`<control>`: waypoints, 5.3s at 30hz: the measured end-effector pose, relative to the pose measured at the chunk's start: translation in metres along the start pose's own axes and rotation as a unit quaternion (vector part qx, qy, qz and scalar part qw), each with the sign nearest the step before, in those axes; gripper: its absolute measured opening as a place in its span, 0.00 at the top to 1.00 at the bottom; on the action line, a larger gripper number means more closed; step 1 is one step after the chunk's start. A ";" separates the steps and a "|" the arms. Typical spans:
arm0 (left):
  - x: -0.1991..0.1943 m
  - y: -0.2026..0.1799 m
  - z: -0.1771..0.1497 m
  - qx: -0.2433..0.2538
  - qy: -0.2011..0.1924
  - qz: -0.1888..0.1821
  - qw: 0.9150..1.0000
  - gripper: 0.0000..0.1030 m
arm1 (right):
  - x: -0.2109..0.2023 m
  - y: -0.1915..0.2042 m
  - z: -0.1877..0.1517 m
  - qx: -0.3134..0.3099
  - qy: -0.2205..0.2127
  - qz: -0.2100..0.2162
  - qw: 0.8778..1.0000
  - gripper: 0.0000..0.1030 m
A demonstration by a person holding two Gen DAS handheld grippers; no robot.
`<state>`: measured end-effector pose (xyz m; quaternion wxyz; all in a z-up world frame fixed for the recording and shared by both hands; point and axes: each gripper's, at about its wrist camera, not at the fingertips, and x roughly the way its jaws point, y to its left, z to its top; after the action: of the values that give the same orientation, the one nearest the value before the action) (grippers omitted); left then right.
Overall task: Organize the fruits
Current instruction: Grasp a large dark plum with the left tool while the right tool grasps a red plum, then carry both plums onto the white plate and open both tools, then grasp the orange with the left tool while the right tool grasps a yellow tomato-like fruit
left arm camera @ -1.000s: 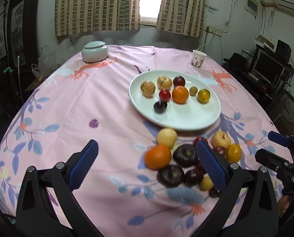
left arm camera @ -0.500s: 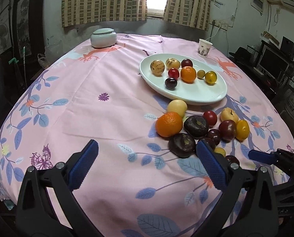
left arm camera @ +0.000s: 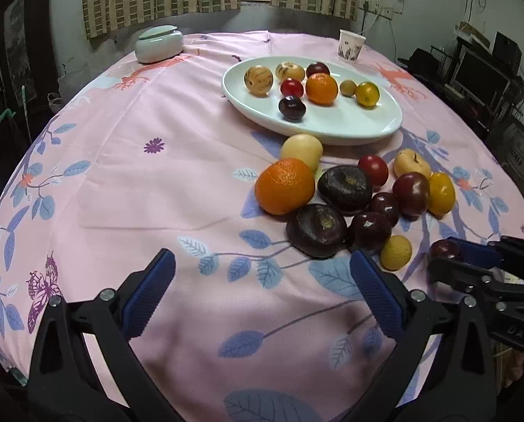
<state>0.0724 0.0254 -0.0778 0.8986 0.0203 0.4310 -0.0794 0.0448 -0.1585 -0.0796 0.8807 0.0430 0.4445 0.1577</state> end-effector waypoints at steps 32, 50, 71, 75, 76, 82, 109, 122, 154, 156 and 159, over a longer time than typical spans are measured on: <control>-0.011 -0.015 0.007 -0.003 0.007 -0.079 0.997 0.58 | -0.008 0.000 0.001 0.010 -0.003 0.034 0.999 0.68; -0.020 -0.013 0.024 0.003 -0.004 -0.091 0.996 0.58 | -0.010 -0.002 0.014 0.008 -0.005 0.039 0.999 0.68; 0.109 -0.003 0.235 -0.005 0.021 -0.027 0.999 0.57 | 0.093 -0.064 0.232 0.017 -0.001 -0.002 1.000 0.68; 0.119 -0.001 0.241 -0.002 0.023 -0.027 0.999 0.57 | 0.109 -0.066 0.240 0.008 0.011 0.000 1.000 0.68; 0.121 -0.002 0.241 -0.002 0.024 -0.025 0.999 0.57 | 0.111 -0.065 0.241 0.004 0.013 -0.003 1.000 0.68; 0.132 -0.002 0.242 0.000 0.033 -0.023 0.999 0.57 | 0.119 -0.068 0.242 0.001 0.018 -0.004 1.000 0.68; -0.017 0.038 0.158 -0.062 -0.074 -0.017 0.995 0.04 | 0.011 -0.046 0.187 -0.037 -0.123 -0.059 0.990 0.06; -0.005 0.015 0.016 -0.046 -0.010 -0.044 0.998 0.04 | -0.031 -0.055 0.032 0.003 -0.057 -0.063 0.996 0.37; 0.035 0.009 0.036 -0.049 0.023 -0.065 0.996 0.16 | -0.035 -0.048 0.007 0.027 -0.034 0.018 0.999 0.62; 0.039 0.014 0.036 -0.056 0.035 -0.072 0.995 0.36 | -0.037 -0.047 0.007 0.025 -0.036 0.019 0.999 0.62; 0.038 0.025 0.034 -0.071 0.046 -0.106 0.991 0.38 | -0.038 -0.047 0.008 0.025 -0.037 0.018 0.999 0.62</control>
<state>0.1257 0.0417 -0.0871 0.8636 -0.0854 0.4761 -0.1423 0.0411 -0.2146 -0.0555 0.8925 0.0788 0.4143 0.1602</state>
